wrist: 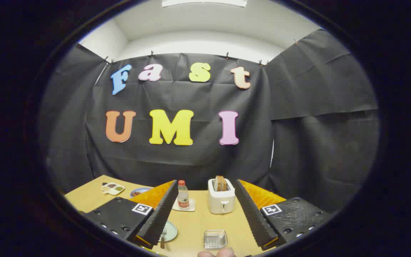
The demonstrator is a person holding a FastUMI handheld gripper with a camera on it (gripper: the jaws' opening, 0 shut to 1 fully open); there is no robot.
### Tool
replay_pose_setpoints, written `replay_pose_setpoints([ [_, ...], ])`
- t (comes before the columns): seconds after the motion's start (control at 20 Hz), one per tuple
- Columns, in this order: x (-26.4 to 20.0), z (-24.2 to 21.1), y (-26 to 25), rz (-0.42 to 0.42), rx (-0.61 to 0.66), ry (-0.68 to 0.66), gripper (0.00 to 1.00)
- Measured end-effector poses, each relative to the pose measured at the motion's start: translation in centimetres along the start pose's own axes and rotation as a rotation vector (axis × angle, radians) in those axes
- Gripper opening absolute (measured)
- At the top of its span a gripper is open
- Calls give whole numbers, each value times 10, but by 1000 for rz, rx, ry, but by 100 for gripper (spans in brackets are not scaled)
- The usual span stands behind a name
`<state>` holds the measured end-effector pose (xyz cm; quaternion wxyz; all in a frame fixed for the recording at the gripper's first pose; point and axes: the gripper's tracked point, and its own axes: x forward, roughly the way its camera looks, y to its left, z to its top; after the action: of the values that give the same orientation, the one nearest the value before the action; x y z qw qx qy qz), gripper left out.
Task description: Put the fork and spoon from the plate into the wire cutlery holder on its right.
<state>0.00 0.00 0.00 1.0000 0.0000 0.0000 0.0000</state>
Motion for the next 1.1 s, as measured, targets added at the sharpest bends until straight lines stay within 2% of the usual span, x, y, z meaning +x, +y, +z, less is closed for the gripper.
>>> replay_pose_setpoints([
  [0.9, -2, -11, 23, 66, -14, 46, 95],
  [1.1, -2, -26, 45, 129, -33, 95, 95],
])
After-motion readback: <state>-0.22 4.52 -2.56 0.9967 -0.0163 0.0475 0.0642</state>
